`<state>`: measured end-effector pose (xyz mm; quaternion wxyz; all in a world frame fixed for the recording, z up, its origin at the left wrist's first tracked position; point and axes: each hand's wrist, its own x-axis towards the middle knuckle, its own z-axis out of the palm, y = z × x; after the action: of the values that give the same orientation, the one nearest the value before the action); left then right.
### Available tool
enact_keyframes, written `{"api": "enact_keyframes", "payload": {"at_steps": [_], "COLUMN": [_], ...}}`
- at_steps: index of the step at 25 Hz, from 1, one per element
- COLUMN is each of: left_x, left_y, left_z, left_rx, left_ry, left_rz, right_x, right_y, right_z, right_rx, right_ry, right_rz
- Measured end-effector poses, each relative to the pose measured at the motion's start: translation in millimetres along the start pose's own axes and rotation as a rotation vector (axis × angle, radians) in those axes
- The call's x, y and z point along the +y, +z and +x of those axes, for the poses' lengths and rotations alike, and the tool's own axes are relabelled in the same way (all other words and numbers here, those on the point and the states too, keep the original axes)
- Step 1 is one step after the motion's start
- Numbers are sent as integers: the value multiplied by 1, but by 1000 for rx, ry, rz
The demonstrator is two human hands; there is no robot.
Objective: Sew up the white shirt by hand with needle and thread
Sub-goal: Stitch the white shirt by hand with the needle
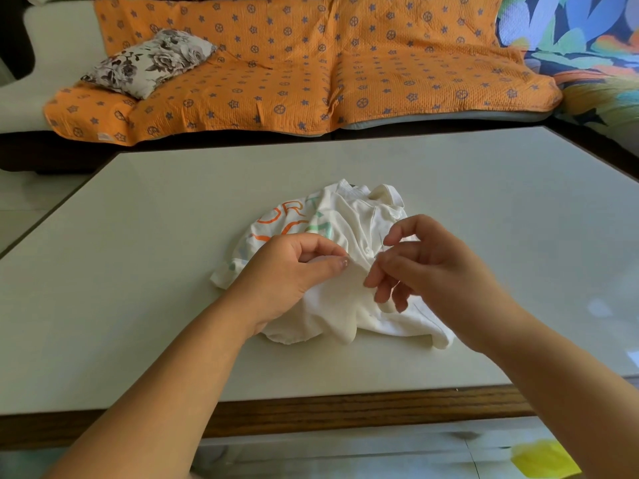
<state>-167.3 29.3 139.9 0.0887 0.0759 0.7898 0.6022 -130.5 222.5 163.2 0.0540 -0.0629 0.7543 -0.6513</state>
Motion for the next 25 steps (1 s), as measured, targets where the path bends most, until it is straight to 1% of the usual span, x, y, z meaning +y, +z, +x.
{"api": "enact_keyframes", "payload": {"at_steps": [2, 4, 8, 12, 16, 25], "left_x": [0, -1, -1, -1, -1, -1], "left_y": [0, 0, 1, 1, 0, 0], "left_z": [0, -1, 0, 0, 0, 0], "left_rx": [-5, -7, -15, -12, -10, -4], "left_ry": [-4, -9, -23, -29, -29, -16], "left_rz": [-19, -32, -57, -70, -93, -82], "right_x": [0, -1, -1, -2, -2, 1], "right_y": [3, 6, 10, 12, 11, 13], "right_z": [-3, -5, -6, -5, -7, -5], "right_rx": [-74, -101, -79, -60, -56, -42], "right_ry": [71, 107, 123, 127, 120, 122], "right_rz": [1, -71, -215, -283, -319, -322]}}
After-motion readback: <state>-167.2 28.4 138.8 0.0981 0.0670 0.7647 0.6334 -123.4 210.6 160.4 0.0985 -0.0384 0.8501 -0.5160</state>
